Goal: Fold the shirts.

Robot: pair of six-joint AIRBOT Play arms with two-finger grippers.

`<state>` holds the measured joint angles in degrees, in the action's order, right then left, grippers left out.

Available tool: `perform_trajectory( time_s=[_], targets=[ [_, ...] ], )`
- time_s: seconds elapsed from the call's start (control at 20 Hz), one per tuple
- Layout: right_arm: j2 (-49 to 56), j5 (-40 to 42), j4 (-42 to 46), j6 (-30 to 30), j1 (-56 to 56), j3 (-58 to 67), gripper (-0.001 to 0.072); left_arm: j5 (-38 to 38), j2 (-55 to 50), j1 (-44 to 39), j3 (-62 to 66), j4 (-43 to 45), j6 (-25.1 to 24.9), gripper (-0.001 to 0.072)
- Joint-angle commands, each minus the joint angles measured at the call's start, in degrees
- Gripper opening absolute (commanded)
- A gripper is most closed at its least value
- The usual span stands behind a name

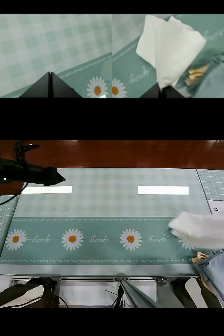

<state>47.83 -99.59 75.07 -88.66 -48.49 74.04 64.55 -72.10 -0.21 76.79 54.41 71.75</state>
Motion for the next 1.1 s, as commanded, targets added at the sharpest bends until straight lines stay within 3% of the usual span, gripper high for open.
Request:
perform_trajectory(
  time_s=[0.0, 0.2, 0.35, 0.55, 0.7, 1.0, 1.05],
  targets=[
    [-3.23, -6.73, 9.90, -2.36, -13.18, 2.80, 0.0031, -2.23, -3.28, -1.36, 0.00, -0.02, -1.38, 0.0025],
    [-6.05, -6.75, 22.75, -2.40, -20.13, 2.78, 0.0031, -5.35, -6.25, -1.33, 0.00, 0.02, -4.68, 0.0025],
    [-6.16, -6.84, 23.65, -2.29, -20.98, 2.62, 0.0031, -8.79, -8.24, -1.36, 0.02, 0.02, -4.70, 0.0025],
    [-7.78, -6.78, 32.59, -2.19, -20.98, 2.01, 0.0031, -12.28, -9.97, -1.33, 0.04, 0.02, -6.19, 0.0025],
    [-10.91, -6.80, 32.74, -2.19, -20.98, -1.84, 0.0040, -14.40, -10.38, -1.33, 0.11, 0.02, -6.19, 0.0025],
    [-17.64, -6.62, 41.70, -0.61, -20.98, -10.43, 0.0273, -15.04, -10.43, -1.25, 0.11, 0.02, -6.21, 0.0025],
    [-17.64, -5.79, 42.27, 0.35, -20.98, -10.43, 0.0273, -14.99, -10.43, -1.25, 0.11, 0.02, -6.19, 0.0025]
  ],
)
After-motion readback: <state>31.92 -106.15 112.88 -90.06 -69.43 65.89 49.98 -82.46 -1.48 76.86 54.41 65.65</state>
